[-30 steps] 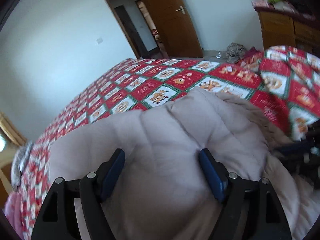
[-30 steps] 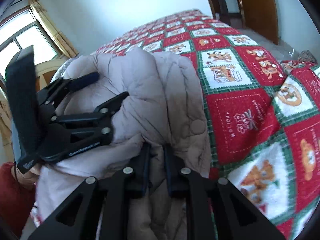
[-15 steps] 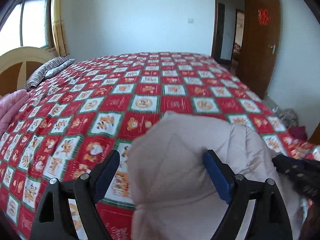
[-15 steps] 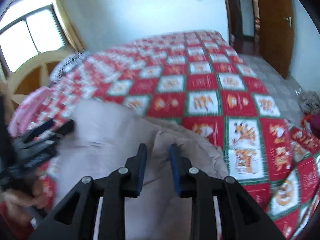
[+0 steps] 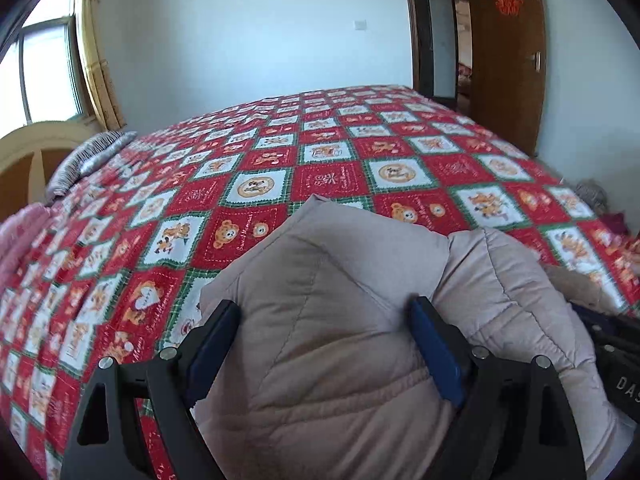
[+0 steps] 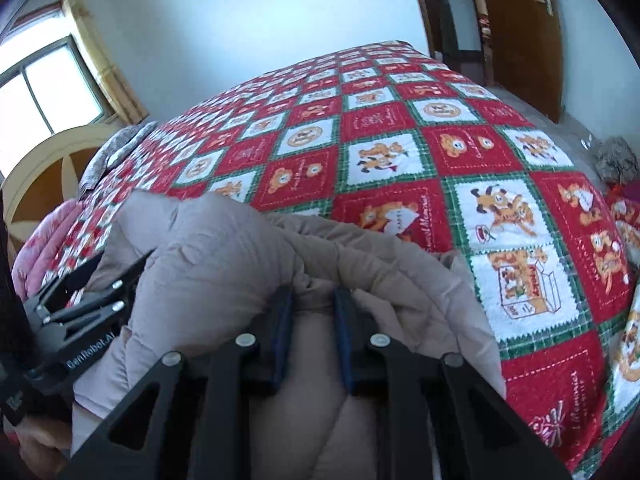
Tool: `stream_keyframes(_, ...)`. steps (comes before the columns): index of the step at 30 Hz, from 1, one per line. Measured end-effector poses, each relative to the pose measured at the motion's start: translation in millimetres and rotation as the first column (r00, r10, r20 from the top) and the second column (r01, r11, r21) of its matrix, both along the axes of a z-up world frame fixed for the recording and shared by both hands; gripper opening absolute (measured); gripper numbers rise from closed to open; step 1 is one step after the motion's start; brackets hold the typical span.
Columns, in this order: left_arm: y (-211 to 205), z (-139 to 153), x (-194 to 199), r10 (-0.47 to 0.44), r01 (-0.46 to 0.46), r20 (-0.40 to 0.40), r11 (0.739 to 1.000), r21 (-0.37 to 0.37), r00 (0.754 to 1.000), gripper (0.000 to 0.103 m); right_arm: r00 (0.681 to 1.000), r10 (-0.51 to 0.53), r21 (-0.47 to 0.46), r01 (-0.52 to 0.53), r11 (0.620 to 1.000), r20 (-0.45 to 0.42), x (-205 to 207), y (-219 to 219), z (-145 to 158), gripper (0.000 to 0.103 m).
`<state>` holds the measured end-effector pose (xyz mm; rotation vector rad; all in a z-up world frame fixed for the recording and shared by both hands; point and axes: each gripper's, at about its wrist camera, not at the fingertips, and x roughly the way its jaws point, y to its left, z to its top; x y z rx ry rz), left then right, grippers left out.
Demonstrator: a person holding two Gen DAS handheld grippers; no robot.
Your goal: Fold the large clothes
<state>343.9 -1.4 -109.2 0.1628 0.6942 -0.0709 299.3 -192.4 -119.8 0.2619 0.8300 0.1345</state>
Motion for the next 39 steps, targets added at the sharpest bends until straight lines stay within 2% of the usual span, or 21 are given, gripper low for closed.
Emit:
stream_keyframes(4, 1, 1, 0, 0.007, -0.006, -0.008, 1.000, 0.015, 1.000, 0.088, 1.000, -0.004, -0.027, 0.004, 1.000, 0.001, -1, 2, 2, 0.022)
stream_keyframes(9, 0, 8, -6, 0.012, -0.010, -0.036, 0.998, 0.055, 0.999, 0.089, 1.000, -0.003, -0.106, 0.002, 0.994, -0.005, -5, 10, 9, 0.023)
stream_keyframes(11, 7, 16, -10, -0.019, 0.020, -0.085, 1.000, 0.020, 0.996, 0.089, 0.999, 0.017, -0.109, -0.022, 0.994, -0.051, -5, 7, 16, 0.024)
stream_keyframes(12, 19, 25, -15, -0.049, 0.045, -0.114, 0.998, -0.032, 0.992, 0.089, 0.997, 0.028, -0.113, -0.036, 0.993, -0.069, -8, 6, 21, 0.026)
stream_keyframes(14, 42, 38, -28, -0.047, 0.033, -0.116, 0.992, -0.125, 0.992, 0.089, 0.999, 0.043, -0.078, -0.046, 0.996, -0.031, -26, -4, 41, 0.043)
stream_keyframes(16, 78, 49, -44, -0.014, -0.012, -0.110, 0.972, -0.233, 0.994, 0.089, 0.997, 0.024, -0.017, -0.023, 1.000, 0.079, -57, -21, 63, 0.103)
stream_keyframes(17, 97, 50, -51, -0.002, -0.033, -0.117, 0.954, -0.297, 0.993, 0.089, 0.990, 0.015, 0.021, -0.018, 1.000, 0.139, -75, -32, 72, 0.103)
stream_keyframes(18, 108, 50, -55, 0.000, -0.040, -0.120, 0.941, -0.335, 0.993, 0.089, 0.989, 0.021, 0.046, -0.029, 0.999, 0.148, -82, -38, 74, 0.103)
stream_keyframes(19, 127, 45, -62, 0.003, -0.054, -0.123, 0.908, -0.415, 0.992, 0.089, 0.990, 0.033, 0.082, -0.045, 0.996, 0.139, -87, -45, 73, 0.103)
stream_keyframes(21, 144, 30, -68, -0.020, -0.059, -0.144, 0.851, -0.521, 0.989, 0.089, 0.995, 0.031, 0.149, -0.045, 0.988, 0.099, -90, -56, 60, 0.103)
stream_keyframes(24, 148, 4, -73, -0.106, -0.036, -0.180, 0.762, -0.646, 0.978, 0.089, 1.000, 0.019, 0.155, -0.019, 0.988, 0.002, -82, -59, 25, 0.103)
stream_keyframes(25, 144, -11, -75, -0.156, -0.020, -0.190, 0.719, -0.695, 0.969, 0.089, 0.999, 0.032, 0.183, -0.029, 0.983, -0.016, -79, -59, 15, 0.103)
stream_keyframes(28, 129, -34, -73, -0.253, 0.010, -0.195, 0.635, -0.773, 0.948, 0.095, 0.993, 0.097, 0.391, -0.062, 0.918, -0.072, -71, -61, -19, 0.103)
stream_keyframes(29, 126, -37, -72, -0.271, 0.019, -0.196, 0.627, -0.779, 0.942, 0.096, 0.990, 0.112, 0.468, -0.061, 0.882, -0.081, -68, -63, -30, 0.103)
stream_keyframes(31, 121, -40, -65, -0.333, 0.049, -0.192, 0.598, -0.800, 0.923, 0.097, 0.987, 0.154, 0.461, -0.115, 0.880, -0.048, -66, -61, -29, 0.103)
stream_keyframes(35, 114, -42, -52, -0.408, 0.097, -0.181, 0.575, -0.813, 0.895, 0.102, 0.972, 0.228, 0.474, -0.177, 0.862, -0.052, -52, -57, -30, 0.103)
stream_keyframes(36, 109, -44, -48, -0.416, 0.103, -0.186, 0.581, -0.807, 0.890, 0.102, 0.972, 0.229, 0.463, -0.181, 0.868, -0.049, -48, -55, -30, 0.103)
stream_keyframes(37, 99, -44, -44, -0.422, 0.118, -0.192, 0.605, -0.787, 0.886, 0.102, 0.973, 0.227, 0.440, -0.186, 0.878, -0.042, -43, -49, -29, 0.103)
stream_keyframes(39, 92, -41, -40, -0.427, 0.137, -0.192, 0.627, -0.767, 0.884, 0.102, 0.971, 0.238, 0.407, -0.205, 0.890, -0.032, -33, -37, -31, 0.103)
